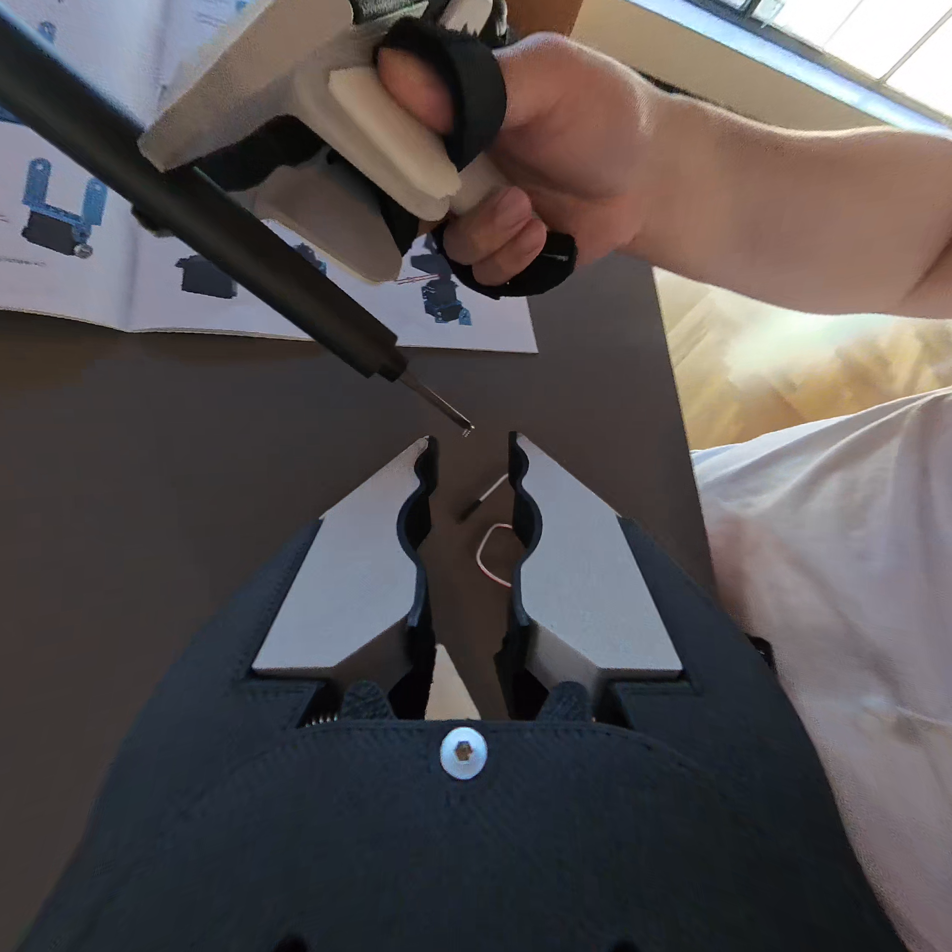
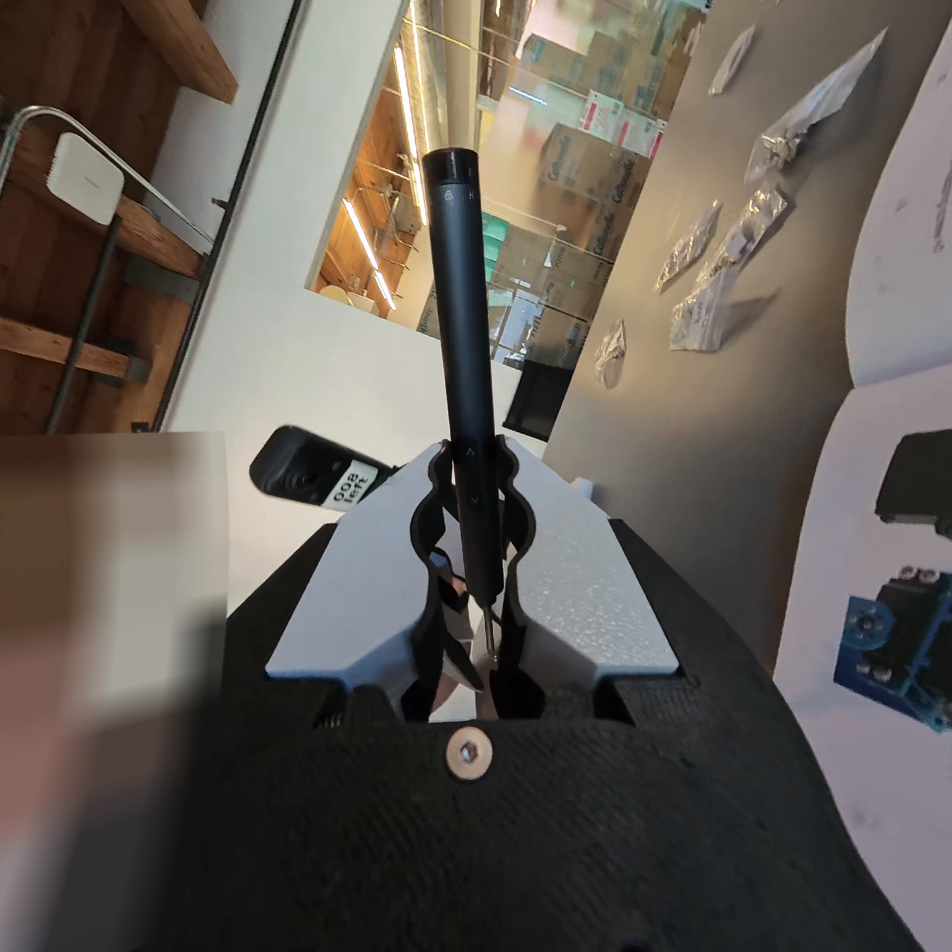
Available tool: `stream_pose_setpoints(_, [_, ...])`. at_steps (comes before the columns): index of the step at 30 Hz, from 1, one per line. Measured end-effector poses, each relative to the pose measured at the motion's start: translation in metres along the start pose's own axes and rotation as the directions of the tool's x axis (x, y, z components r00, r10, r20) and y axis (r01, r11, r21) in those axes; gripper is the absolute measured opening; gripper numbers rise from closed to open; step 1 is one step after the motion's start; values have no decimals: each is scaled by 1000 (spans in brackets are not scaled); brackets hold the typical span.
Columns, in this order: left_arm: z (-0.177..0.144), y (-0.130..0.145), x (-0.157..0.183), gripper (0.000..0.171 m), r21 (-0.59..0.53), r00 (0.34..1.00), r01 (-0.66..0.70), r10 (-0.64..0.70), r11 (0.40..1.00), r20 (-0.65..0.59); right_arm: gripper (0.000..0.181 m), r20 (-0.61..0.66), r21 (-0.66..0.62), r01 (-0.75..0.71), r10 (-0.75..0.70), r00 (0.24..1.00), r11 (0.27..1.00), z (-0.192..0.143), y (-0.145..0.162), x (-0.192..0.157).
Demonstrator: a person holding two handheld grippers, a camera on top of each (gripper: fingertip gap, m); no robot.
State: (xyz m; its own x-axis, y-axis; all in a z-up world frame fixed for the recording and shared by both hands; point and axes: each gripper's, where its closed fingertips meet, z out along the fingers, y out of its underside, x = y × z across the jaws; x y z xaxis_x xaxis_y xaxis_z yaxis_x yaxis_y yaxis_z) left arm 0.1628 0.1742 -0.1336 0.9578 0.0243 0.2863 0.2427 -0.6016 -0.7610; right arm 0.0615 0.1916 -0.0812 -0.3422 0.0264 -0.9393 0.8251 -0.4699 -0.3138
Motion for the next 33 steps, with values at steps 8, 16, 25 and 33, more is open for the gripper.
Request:
stream_pose_setpoints(8, [13,-1,-4,0,-5,988,-129,129,992,79,14,4,-14,-8,9,1000,1000,-3,-3,1])
stream_pose_setpoints(16, [19,35,-24,0,-203,980,-127,155,971,128,14,-81,-23,51,-52,995,998,-11,-11,19])
stream_pose_setpoints(25, [1,40,-79,0,-424,991,46,12,905,133,15,-426,-401,155,-334,841,903,-4,19,66])
stream_pose_setpoints(33, [-10,41,-91,28,-441,990,67,-3,895,143,16,-584,-562,87,-469,662,823,-11,25,100])
